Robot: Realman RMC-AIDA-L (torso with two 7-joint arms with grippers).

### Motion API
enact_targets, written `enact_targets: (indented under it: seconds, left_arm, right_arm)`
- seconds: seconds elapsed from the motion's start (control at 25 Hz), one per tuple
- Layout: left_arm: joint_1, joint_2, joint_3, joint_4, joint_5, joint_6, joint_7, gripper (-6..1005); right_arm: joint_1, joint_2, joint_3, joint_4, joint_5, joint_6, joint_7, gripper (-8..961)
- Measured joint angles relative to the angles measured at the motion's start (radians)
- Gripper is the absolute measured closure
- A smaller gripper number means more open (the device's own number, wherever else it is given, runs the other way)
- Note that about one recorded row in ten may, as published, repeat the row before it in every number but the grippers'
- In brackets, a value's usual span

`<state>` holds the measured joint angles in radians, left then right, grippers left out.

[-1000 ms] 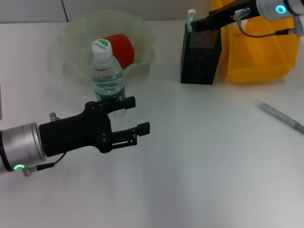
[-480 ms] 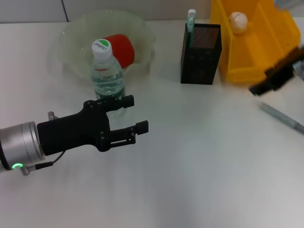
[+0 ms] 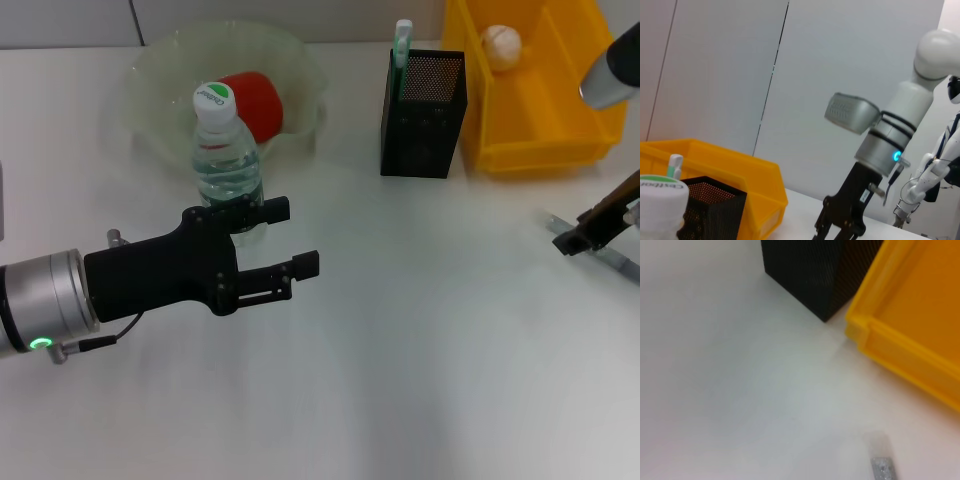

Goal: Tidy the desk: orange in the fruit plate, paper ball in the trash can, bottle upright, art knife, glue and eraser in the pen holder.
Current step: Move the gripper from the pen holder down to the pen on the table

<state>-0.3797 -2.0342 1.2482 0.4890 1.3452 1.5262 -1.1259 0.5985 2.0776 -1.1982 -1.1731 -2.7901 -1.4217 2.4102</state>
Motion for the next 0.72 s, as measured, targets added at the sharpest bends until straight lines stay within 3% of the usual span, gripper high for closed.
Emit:
enact_targets:
  seconds: [0.2,0.28,0.48,0.72]
  left_arm:
    - [-0.005,0.000,0.002,0.001,0.000,0.001,-0.004,202]
    - [-0.006,-0.002,0.002,0.001,0.000,-0.001,-0.005,202]
    - [-0.006,-0.003,0.004,0.000,0.000,-0.004,-0.005,202]
    - [-0.005,-0.004,0.002,-0.005,0.000,-0.005,-0.005,202]
  right_arm:
    - [0.000,0.000,0.000,0.035,0.000,0.051,-0.016,451]
    - [0.003,-0.001,0.000,0.048,0.000,0.067,-0.018,541]
    - [0.008,-0.001,0.001,0.069,0.001,0.080,-0.027,531]
    - [0.008,-0.001,-0.002,0.070,0.003,0.081,-0.031,639]
